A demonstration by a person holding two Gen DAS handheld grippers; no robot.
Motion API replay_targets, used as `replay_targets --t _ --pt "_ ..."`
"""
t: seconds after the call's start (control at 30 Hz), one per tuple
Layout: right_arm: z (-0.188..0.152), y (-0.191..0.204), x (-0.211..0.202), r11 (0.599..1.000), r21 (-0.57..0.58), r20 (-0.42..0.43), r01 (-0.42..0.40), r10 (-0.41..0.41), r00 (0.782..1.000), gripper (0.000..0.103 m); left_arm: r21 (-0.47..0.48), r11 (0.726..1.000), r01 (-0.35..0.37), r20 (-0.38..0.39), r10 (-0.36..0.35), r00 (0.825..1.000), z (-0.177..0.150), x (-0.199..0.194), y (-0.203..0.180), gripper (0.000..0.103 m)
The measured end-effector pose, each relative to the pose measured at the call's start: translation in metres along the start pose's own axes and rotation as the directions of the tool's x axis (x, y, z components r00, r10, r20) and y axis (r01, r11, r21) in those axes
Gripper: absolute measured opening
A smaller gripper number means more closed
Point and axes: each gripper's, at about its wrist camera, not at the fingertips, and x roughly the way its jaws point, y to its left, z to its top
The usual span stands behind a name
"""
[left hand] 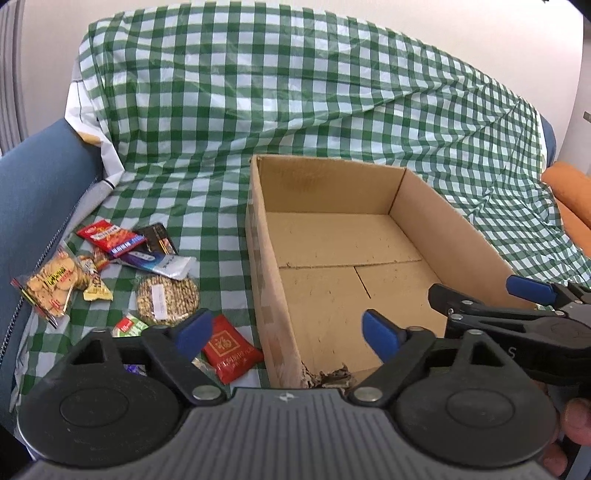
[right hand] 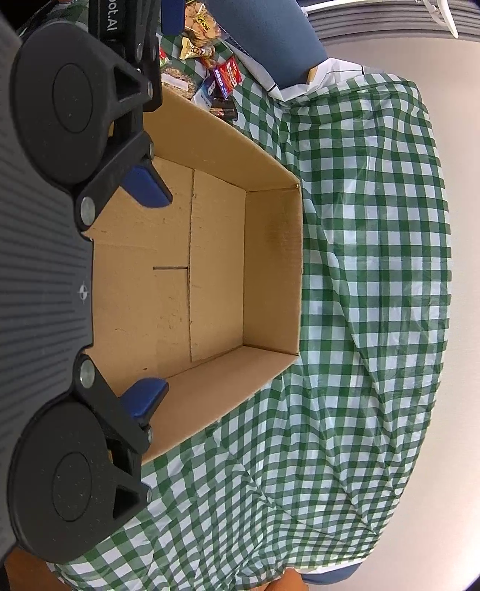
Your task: Organize snacks
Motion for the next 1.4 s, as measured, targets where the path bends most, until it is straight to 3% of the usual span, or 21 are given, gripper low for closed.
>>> replay_targets --t 0.2,0.3,0.37,0.57,0.63,0.7,0.73,0.77,0.87,0.97,1.0,1.1,1.2,1.3,1.4 --pt "-0.001 0.0 -0.004 0.999 0.029 0.062 0.024 -0.026 0.998 0.094 -0.015 1.0 -0.009 0.088 0.01 0.996 0.002 -0.014 0.007 0.069" --pt "0.002 0.0 -0.007 0.998 0.058 0.1 0.021 -0.027 0.995 0.092 -0.019 1.0 0.021 0.088 -0.019 0.996 0.011 -0.019 0.019 0.052" --pt "0.003 0.002 -0.008 0.997 0.071 0.107 0.023 -0.031 0.994 0.091 -0.021 1.0 0.023 0.082 -0.021 0.996 0.023 -0.021 0.034 0.049" --pt "0.009 0.017 -0.009 0.996 0.071 0.089 -0.045 0.039 0.995 0.088 0.053 0.995 -0.087 0.169 0.077 0.983 0.06 -0.016 0.103 0.049" --pt "0.011 0.025 -0.012 0.997 0.041 0.1 -0.068 0.064 0.993 0.088 0.079 0.983 -0.165 0.173 0.149 0.974 0.063 -0.001 0.135 0.05" --pt "0.012 0.035 -0.015 0.995 0.008 0.105 -0.101 0.099 0.989 0.088 0.078 0.962 -0.26 0.175 0.244 0.954 0.061 0.015 0.162 0.058" --pt "0.012 0.041 -0.016 0.993 -0.012 0.107 -0.117 0.118 0.987 0.088 0.072 0.943 -0.324 0.153 0.311 0.938 0.058 0.026 0.176 0.06" --pt "0.012 0.048 -0.017 0.991 -0.034 0.109 -0.13 0.133 0.985 0.088 0.054 0.936 -0.348 0.104 0.341 0.934 0.057 0.037 0.189 0.06" --pt "0.013 0.073 -0.021 0.977 -0.122 0.125 -0.174 0.189 0.974 0.088 0.01 0.937 -0.348 -0.033 0.348 0.937 0.048 0.062 0.217 0.063" --pt "0.011 0.103 -0.029 0.935 -0.238 0.133 -0.262 0.299 0.945 0.08 0.064 0.934 -0.352 -0.077 0.356 0.931 0.037 0.076 0.218 0.079" --pt "0.009 0.114 -0.032 0.913 -0.273 0.122 -0.303 0.345 0.931 0.071 0.074 0.935 -0.346 -0.075 0.351 0.933 0.031 0.077 0.216 0.085" --pt "0.002 0.153 -0.031 0.846 -0.365 0.057 -0.389 0.437 0.898 0.048 0.113 0.924 -0.365 -0.081 0.374 0.924 0.022 0.093 0.216 0.086" --pt "-0.014 0.187 -0.024 0.795 -0.454 -0.002 -0.403 0.451 0.892 0.047 0.225 0.874 -0.431 -0.05 0.452 0.891 0.006 0.114 0.206 0.087" --pt "-0.032 0.216 -0.017 0.739 -0.537 -0.061 -0.407 0.447 0.892 0.045 0.288 0.871 -0.399 -0.062 0.433 0.899 -0.002 0.132 0.201 0.088" --pt "-0.048 0.23 -0.006 0.705 -0.585 -0.118 -0.401 0.415 0.902 0.048 0.282 0.871 -0.402 -0.076 0.438 0.896 -0.004 0.136 0.203 0.093"
